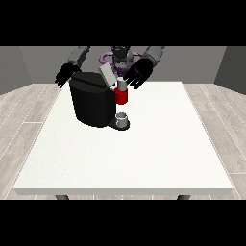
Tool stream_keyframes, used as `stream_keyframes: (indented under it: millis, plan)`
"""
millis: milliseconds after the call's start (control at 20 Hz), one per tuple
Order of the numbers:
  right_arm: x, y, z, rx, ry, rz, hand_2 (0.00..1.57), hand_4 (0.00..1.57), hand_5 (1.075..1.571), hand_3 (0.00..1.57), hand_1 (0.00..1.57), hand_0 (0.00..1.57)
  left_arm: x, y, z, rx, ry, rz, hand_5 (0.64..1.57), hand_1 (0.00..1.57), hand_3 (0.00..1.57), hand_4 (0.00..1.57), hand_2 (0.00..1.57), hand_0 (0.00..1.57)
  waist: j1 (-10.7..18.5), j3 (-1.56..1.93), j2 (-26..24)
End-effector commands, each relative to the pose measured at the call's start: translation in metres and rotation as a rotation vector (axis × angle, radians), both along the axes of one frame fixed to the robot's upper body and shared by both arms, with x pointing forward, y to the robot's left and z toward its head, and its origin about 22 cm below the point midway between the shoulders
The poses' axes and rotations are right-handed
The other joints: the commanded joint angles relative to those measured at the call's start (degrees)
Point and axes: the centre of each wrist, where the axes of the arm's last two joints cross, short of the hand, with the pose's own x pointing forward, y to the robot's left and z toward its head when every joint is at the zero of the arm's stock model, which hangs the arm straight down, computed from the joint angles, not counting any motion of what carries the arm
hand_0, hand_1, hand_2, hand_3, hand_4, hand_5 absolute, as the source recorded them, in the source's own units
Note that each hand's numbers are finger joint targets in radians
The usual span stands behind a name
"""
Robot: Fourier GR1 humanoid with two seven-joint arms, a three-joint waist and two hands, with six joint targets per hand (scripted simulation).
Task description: Insert the coffee pod into the coffee machine and close the lid
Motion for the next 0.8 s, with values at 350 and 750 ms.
stream_keyframes:
  millis: [350,750]
  plan:
    - [-0.014,0.013,-0.013,0.028,-0.025,0.014,0.0,0.51,1.571,0.0,0.0,0.0,-0.001,0.006,-0.016,0.015,-0.015,-0.012,1.571,1.2,1.2,0.5,1.27,1.2,-1.0,-0.01,1.4]
    - [-0.001,-0.002,-0.005,0.024,-0.01,-0.021,0.0,0.48,1.571,0.0,0.0,0.0,0.003,-0.015,-0.007,0.033,0.012,-0.012,1.571,1.19,1.18,0.49,1.25,1.19,0.2,0.01,0.7]
